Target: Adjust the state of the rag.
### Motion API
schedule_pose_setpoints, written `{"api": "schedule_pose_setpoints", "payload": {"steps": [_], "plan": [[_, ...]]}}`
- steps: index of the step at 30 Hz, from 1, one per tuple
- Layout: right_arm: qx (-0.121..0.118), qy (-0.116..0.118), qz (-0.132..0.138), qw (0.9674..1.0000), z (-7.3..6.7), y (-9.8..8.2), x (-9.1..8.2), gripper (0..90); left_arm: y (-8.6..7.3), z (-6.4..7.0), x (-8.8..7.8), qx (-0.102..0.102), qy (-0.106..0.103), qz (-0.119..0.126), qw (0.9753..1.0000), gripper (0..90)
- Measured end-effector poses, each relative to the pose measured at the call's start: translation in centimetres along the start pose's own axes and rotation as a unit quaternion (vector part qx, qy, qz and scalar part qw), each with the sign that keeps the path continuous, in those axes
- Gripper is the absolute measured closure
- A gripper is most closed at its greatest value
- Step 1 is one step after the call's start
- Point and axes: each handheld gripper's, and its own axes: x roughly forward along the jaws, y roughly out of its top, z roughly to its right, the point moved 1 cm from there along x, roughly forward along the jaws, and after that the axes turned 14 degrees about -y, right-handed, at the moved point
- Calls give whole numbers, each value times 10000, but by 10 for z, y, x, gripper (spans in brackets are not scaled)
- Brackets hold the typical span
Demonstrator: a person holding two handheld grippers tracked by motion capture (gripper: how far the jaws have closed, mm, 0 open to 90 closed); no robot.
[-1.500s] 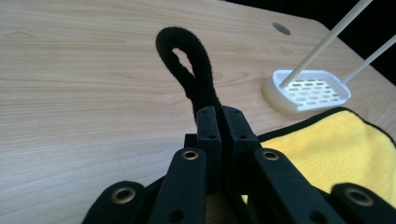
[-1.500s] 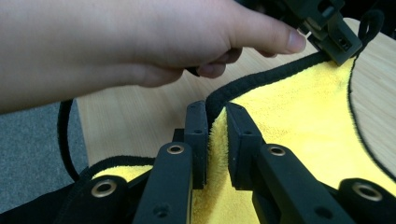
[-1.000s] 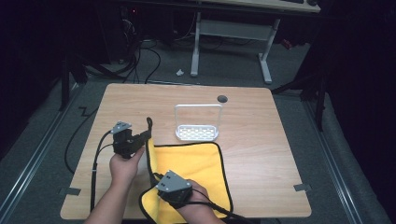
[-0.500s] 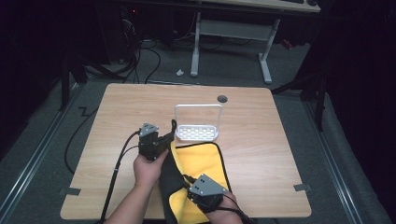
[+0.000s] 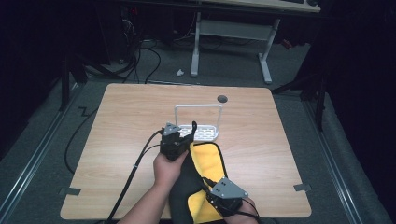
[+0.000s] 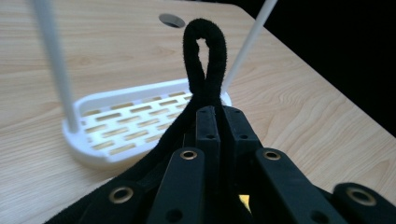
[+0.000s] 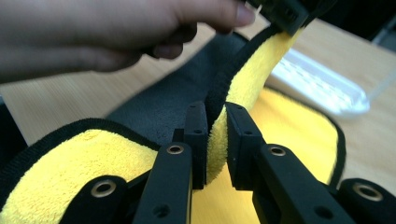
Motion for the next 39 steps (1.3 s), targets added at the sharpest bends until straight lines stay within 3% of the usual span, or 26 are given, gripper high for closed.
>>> {"api": "schedule_pose_setpoints", "payload": {"steps": [7,16,19,22,26,31,35,39], "plan": [[204,-98,-410,9989,17,-28,7,802,-11,3,36,-52,59,-389,9992,850],[454,-144,-637,9968,30,-48,9,753,-15,7,56,-113,9,-456,9989,829],[549,-265,-588,9964,36,-48,6,669,-15,9,56,-100,-117,-360,9992,695],[639,-433,-472,9959,43,-45,2,655,-15,13,53,32,-213,-339,9992,594],[709,-502,-416,9953,49,-45,0,665,-16,16,40,140,-292,-286,9991,549],[657,-472,-563,9951,47,-50,6,690,-26,14,7,270,-326,-315,9986,552],[556,-436,-714,9949,44,-53,14,695,-47,11,-25,361,-268,-464,9979,565],[566,-483,-961,9926,46,-58,21,695,-73,11,-54,331,-201,-626,9973,613]]}}
